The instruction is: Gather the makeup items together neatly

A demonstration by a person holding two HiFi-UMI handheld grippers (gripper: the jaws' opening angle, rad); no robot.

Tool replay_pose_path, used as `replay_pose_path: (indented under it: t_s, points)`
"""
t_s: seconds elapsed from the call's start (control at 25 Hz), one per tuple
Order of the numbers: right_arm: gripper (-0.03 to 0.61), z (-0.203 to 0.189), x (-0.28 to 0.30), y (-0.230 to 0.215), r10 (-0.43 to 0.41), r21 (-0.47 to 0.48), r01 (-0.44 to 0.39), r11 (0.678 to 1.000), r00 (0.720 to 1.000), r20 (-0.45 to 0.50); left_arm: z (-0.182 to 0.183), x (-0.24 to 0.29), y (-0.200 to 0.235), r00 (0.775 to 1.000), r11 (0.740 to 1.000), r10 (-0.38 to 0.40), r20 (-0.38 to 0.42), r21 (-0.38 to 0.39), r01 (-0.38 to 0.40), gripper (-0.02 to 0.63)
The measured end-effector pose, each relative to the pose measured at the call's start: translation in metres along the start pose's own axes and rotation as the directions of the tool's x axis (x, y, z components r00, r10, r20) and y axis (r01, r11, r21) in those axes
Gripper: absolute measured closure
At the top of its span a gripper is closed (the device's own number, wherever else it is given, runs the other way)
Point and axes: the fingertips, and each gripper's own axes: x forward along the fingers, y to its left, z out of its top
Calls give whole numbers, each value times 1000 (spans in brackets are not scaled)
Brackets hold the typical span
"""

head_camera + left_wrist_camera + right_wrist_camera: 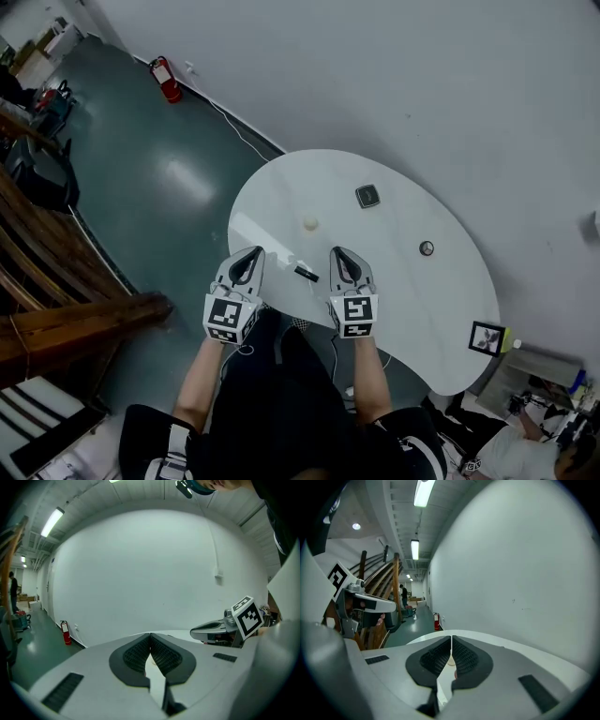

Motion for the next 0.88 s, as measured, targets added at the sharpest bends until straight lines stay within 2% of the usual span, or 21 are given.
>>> replay_pose_path:
  t_s: [0.32,0.64,0.88]
  points:
    - [543,-30,55,4,12,-16,-14,1000,994,-107,-40,40,29,995,998,-41,-94,-50,36,597]
    - [543,-69,95,1,40,12,-39,999,983,-182,-74,79,44,984,995,-81,-159,-78,69,597]
    - [541,-82,115,4,71,29,-66,997,975,-213,-89,91,48,978,992,-96,-182,-101,79,597]
